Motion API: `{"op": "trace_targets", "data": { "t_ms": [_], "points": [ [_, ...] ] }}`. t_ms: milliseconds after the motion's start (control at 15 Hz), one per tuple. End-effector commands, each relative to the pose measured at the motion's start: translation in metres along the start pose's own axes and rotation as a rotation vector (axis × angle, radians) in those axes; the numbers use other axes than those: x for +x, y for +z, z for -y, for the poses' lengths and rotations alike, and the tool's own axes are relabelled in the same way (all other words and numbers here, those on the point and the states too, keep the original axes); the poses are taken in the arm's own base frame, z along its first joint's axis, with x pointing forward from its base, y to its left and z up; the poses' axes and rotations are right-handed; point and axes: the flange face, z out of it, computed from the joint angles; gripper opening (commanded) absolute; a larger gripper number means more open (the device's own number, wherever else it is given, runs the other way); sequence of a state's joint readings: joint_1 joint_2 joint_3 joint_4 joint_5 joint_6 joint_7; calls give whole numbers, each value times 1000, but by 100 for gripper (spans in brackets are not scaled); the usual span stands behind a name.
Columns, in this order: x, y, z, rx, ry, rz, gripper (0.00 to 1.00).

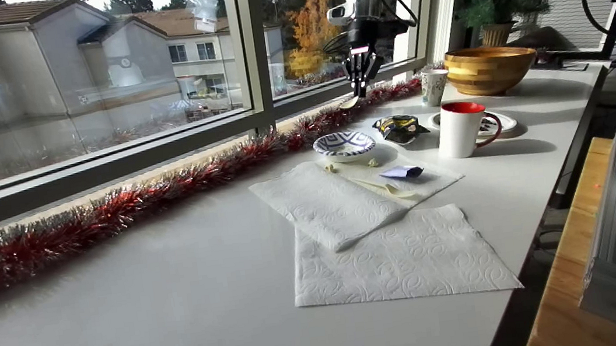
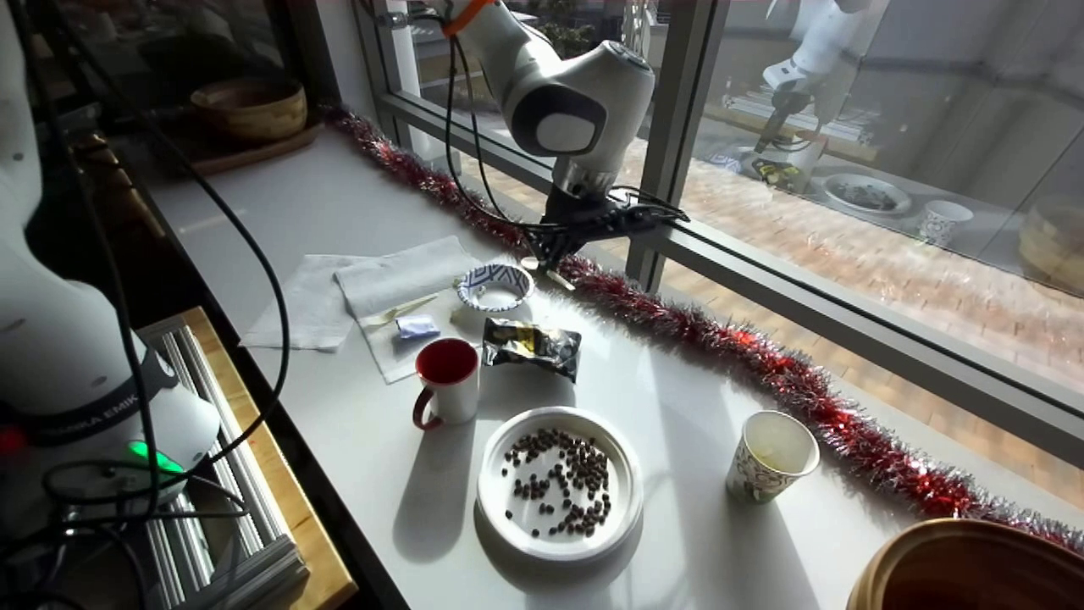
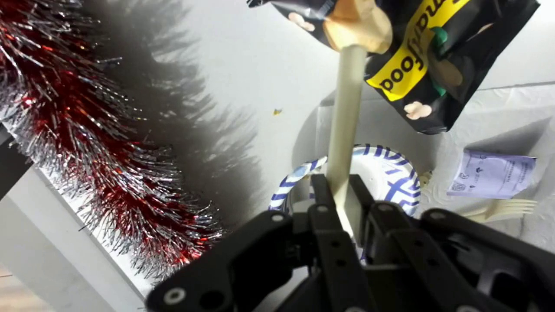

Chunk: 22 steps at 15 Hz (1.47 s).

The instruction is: Using the spoon, move one object from the plate to the left, to the cup

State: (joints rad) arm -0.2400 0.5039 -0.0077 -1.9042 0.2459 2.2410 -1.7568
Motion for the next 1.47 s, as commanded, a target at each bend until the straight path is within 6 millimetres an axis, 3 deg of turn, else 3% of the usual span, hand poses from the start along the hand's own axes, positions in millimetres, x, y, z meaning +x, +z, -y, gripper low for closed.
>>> {"op": "trace_targets", "data": {
  "t_ms": [0, 467, 533, 600, 1400],
  "points": [
    [9, 1, 2, -1, -5, 3, 14],
    [3, -1, 6, -1, 6, 5, 14],
    [3, 0, 6, -1, 6, 5, 3],
    [5, 2, 6, 3, 5, 23, 3],
    [63, 39, 18, 59, -54, 191, 3]
  ]
}}
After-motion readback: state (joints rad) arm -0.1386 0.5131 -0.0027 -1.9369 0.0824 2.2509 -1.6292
